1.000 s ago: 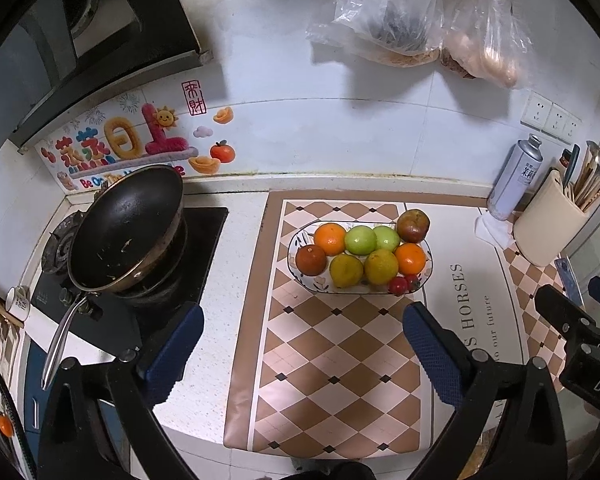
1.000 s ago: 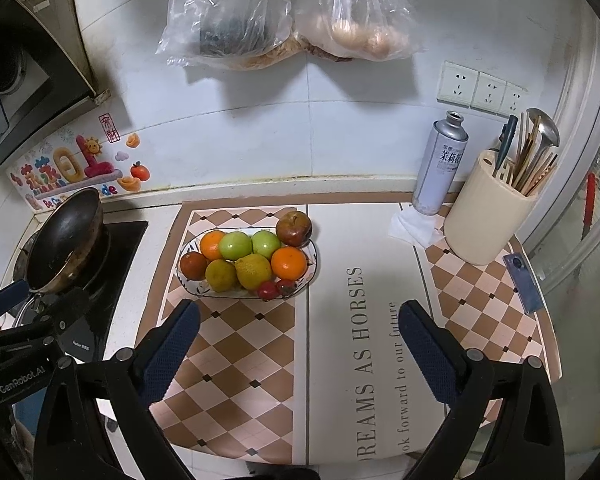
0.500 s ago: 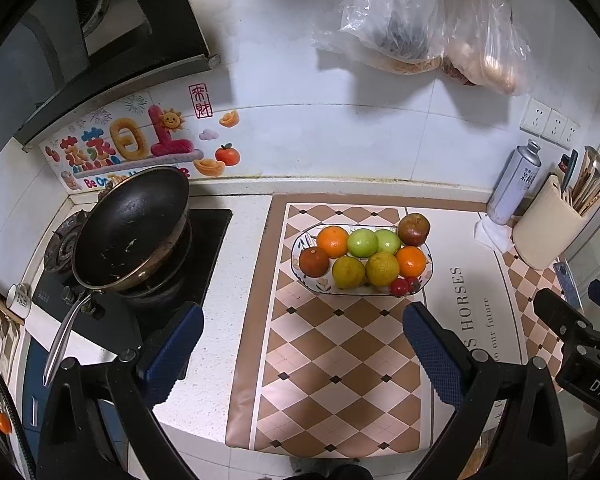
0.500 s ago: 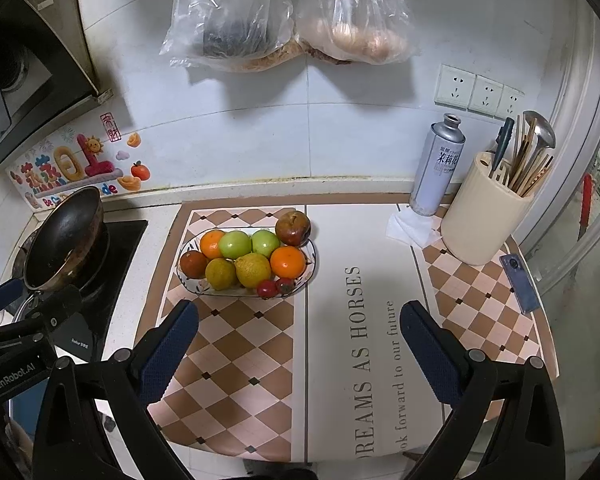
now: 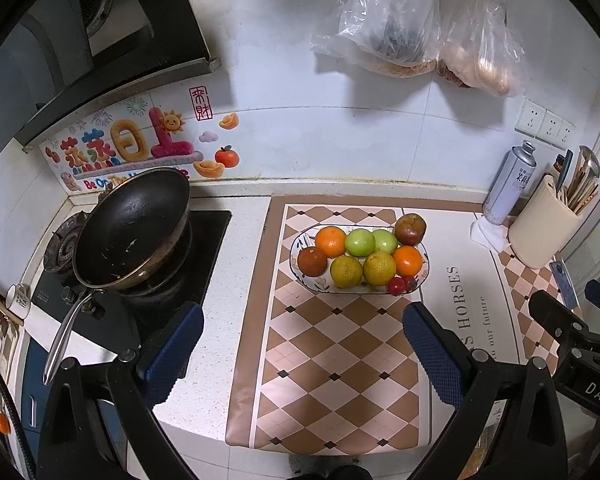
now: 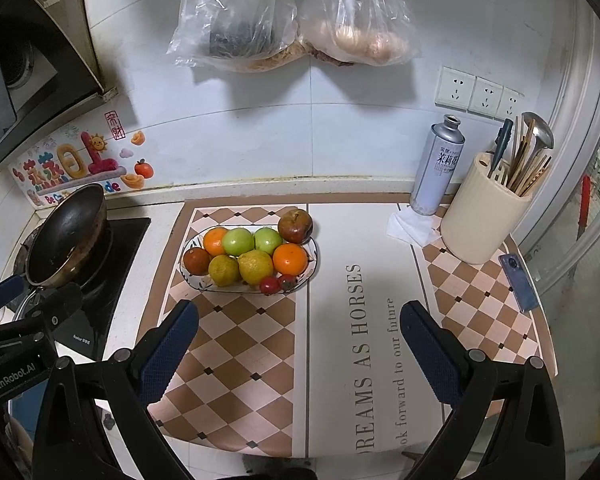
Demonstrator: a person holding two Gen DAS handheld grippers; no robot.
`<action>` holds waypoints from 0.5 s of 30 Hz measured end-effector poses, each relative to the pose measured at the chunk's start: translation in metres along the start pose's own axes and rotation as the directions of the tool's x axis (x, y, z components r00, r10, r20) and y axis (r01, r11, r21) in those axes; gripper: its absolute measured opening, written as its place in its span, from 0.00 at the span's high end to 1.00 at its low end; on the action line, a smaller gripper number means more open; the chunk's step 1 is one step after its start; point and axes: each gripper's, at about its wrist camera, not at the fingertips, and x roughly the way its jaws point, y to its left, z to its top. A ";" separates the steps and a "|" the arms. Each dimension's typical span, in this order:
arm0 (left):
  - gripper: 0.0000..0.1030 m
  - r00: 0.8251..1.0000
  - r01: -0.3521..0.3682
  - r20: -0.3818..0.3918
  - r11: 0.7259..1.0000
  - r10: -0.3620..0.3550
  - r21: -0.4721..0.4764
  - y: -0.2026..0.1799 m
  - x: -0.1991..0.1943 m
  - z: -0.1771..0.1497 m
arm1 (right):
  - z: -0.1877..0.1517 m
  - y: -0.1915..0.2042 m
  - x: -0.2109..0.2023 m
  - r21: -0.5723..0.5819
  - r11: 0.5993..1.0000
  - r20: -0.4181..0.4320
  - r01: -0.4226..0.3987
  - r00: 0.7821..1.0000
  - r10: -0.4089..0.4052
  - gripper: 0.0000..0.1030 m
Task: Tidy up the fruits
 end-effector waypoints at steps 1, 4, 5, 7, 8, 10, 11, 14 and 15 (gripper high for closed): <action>0.01 1.000 -0.002 0.001 1.000 0.002 0.000 0.000 0.000 0.000 | 0.000 0.000 0.001 0.000 1.000 0.002 0.000 1.000 0.000 0.00; 0.01 1.000 -0.001 0.000 1.000 0.001 0.000 0.000 -0.001 0.000 | 0.000 0.000 -0.001 -0.001 1.000 0.002 -0.001 1.000 0.001 0.00; 0.01 1.000 0.001 0.000 1.000 -0.001 0.000 0.000 -0.001 0.000 | -0.001 0.001 -0.002 -0.001 1.000 0.003 -0.001 1.000 0.001 0.00; 0.01 1.000 0.000 0.001 1.000 0.000 0.001 0.000 -0.002 -0.001 | -0.001 0.001 -0.002 -0.002 1.000 0.003 -0.001 1.000 0.001 0.00; 0.01 1.000 0.001 0.001 1.000 -0.001 0.000 0.000 -0.002 0.000 | -0.001 0.001 -0.003 -0.001 1.000 0.002 -0.002 1.000 0.002 0.00; 0.01 1.000 0.001 0.002 1.000 -0.001 -0.001 0.000 -0.003 -0.001 | -0.002 0.001 -0.005 -0.002 1.000 0.003 -0.001 1.000 0.001 0.00; 0.01 1.000 0.001 0.002 1.000 -0.001 0.000 0.000 -0.004 -0.001 | -0.002 0.001 -0.005 -0.001 1.000 0.003 -0.002 1.000 0.002 0.00; 0.01 1.000 0.002 0.003 1.000 -0.002 -0.001 0.000 -0.005 -0.001 | -0.003 0.001 -0.007 -0.002 1.000 0.004 -0.002 1.000 0.002 0.00; 0.01 1.000 0.002 0.003 1.000 -0.002 0.000 0.000 -0.005 -0.001 | -0.004 0.001 -0.008 -0.001 1.000 0.003 -0.001 1.000 0.001 0.00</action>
